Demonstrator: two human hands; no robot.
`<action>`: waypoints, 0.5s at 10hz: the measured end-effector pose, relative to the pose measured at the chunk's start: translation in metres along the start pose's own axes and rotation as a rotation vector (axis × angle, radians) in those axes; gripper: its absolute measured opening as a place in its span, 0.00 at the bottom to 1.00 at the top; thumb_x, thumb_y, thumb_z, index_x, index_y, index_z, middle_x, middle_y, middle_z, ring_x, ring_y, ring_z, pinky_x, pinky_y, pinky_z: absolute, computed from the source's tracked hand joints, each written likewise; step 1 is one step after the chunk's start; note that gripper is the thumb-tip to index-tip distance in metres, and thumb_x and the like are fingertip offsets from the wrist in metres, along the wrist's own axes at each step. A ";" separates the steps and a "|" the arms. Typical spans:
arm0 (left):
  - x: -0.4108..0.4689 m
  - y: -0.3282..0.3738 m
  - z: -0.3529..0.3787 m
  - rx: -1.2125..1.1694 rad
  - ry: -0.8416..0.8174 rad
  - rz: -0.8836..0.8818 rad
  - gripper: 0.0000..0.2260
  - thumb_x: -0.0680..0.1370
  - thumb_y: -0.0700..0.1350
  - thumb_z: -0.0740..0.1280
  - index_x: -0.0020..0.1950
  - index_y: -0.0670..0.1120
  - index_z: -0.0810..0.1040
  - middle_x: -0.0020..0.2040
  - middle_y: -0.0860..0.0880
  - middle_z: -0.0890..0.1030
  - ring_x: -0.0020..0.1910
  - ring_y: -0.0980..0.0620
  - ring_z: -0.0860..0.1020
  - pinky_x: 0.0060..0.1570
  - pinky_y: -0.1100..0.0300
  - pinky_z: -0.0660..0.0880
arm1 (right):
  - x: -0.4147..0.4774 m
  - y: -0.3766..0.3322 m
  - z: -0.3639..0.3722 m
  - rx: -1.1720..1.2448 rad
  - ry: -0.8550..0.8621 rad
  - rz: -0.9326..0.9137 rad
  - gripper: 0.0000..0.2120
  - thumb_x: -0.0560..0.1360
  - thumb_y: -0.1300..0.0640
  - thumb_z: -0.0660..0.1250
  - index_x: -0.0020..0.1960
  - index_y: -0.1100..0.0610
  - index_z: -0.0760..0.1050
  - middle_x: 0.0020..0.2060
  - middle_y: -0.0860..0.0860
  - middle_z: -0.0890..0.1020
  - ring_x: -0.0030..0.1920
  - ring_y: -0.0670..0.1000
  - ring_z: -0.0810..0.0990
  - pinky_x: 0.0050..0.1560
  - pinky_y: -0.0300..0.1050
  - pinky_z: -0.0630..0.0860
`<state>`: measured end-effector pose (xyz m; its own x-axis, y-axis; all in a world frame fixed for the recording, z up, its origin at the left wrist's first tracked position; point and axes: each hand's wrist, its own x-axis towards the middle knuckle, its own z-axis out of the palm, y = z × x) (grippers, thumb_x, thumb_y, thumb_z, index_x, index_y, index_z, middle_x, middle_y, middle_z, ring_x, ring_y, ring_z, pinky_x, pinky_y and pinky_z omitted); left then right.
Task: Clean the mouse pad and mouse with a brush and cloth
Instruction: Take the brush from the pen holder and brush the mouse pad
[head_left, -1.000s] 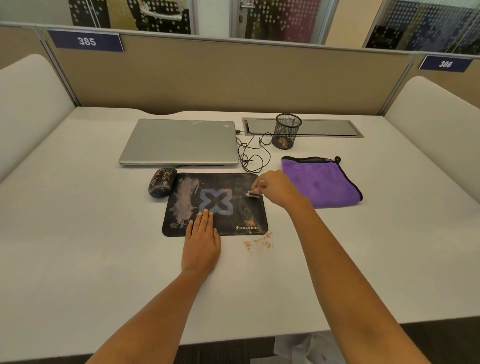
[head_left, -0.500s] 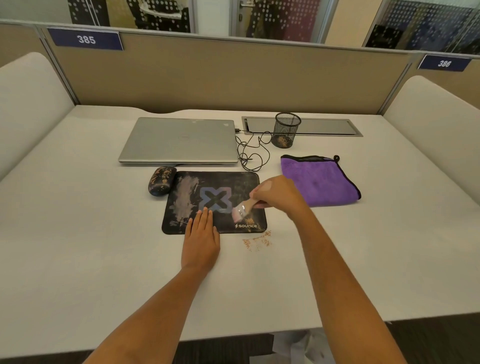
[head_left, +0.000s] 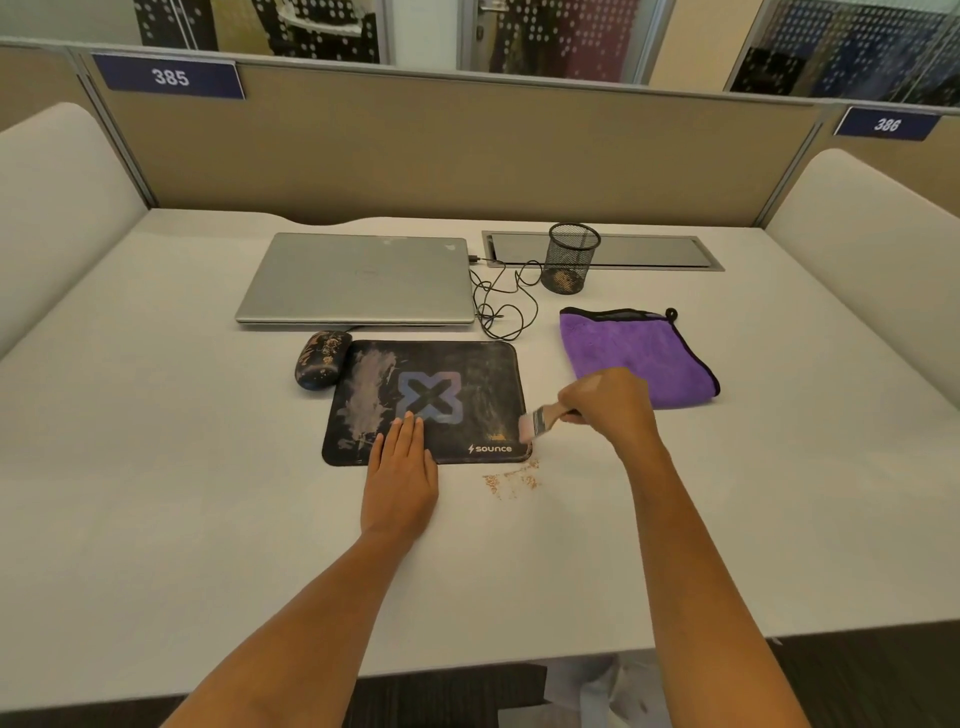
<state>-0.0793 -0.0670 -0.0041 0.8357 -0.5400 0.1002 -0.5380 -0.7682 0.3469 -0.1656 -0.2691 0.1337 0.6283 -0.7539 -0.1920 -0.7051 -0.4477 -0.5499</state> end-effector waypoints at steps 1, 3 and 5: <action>0.000 0.000 0.000 0.000 -0.002 0.001 0.28 0.76 0.53 0.39 0.76 0.45 0.50 0.76 0.48 0.53 0.76 0.51 0.48 0.72 0.58 0.40 | 0.005 -0.016 0.007 -0.115 0.068 -0.221 0.08 0.75 0.60 0.63 0.46 0.60 0.81 0.41 0.54 0.82 0.44 0.52 0.78 0.38 0.38 0.71; 0.000 0.000 -0.001 -0.008 -0.003 -0.002 0.28 0.76 0.53 0.39 0.76 0.45 0.50 0.76 0.48 0.53 0.76 0.52 0.48 0.72 0.59 0.39 | 0.010 -0.037 0.031 -0.248 -0.069 -0.285 0.13 0.77 0.54 0.64 0.58 0.58 0.80 0.55 0.55 0.82 0.54 0.54 0.80 0.45 0.37 0.72; -0.001 0.001 0.000 -0.010 -0.001 -0.003 0.28 0.77 0.53 0.40 0.76 0.45 0.50 0.76 0.48 0.53 0.76 0.52 0.48 0.71 0.59 0.39 | 0.001 -0.024 0.027 -0.387 -0.154 -0.283 0.12 0.76 0.58 0.65 0.57 0.60 0.80 0.53 0.56 0.83 0.52 0.54 0.81 0.34 0.35 0.68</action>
<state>-0.0801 -0.0672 -0.0042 0.8373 -0.5378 0.0982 -0.5341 -0.7664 0.3570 -0.1390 -0.2465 0.1245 0.8331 -0.5106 -0.2125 -0.5520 -0.7917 -0.2616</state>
